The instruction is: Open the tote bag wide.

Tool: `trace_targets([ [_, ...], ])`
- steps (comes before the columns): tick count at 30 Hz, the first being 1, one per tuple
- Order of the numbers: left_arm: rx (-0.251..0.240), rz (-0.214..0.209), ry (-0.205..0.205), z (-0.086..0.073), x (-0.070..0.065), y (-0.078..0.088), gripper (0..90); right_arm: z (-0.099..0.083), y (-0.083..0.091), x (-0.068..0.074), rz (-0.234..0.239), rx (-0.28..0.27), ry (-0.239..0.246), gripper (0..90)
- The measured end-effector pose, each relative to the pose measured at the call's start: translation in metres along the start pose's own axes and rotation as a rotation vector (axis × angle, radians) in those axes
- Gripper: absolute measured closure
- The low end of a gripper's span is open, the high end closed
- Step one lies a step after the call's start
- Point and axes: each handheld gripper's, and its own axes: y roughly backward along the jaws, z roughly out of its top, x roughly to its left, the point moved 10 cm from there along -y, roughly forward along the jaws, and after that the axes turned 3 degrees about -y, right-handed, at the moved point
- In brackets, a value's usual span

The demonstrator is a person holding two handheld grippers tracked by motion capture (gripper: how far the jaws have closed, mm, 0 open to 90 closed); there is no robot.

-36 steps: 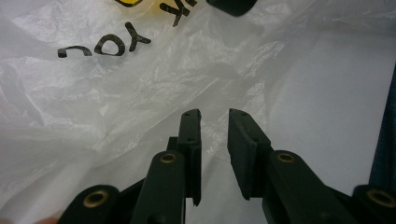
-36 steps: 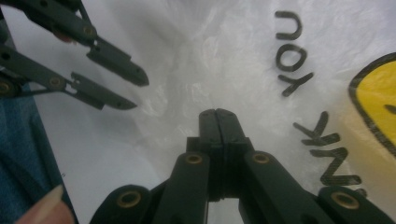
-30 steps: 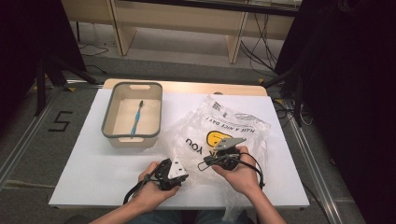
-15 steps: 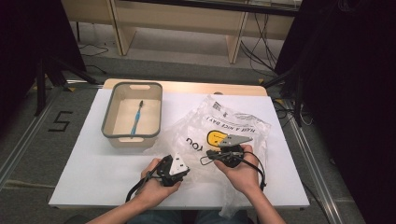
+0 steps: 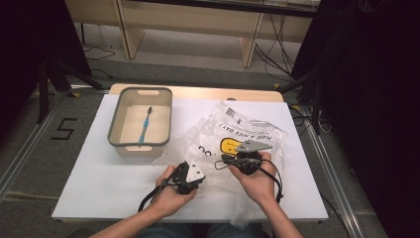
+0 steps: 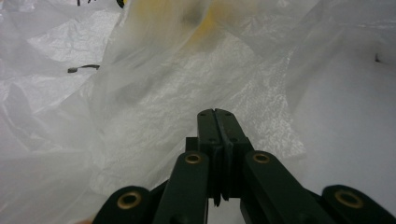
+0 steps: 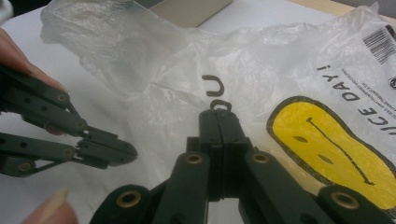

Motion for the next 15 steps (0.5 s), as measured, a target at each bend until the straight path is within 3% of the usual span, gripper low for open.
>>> trace_targets([
  [8, 0.039, 0.002, 0.004, 0.000, 0.001, -0.020, 89.3, 0.004, 0.001, -0.007, -0.033, -0.024, -0.024, 90.0],
  [15, 0.078, -0.016, -0.019, -0.005, -0.002, -0.024, 89.3, 0.017, 0.010, -0.016, -0.082, -0.080, -0.027, 90.0],
])
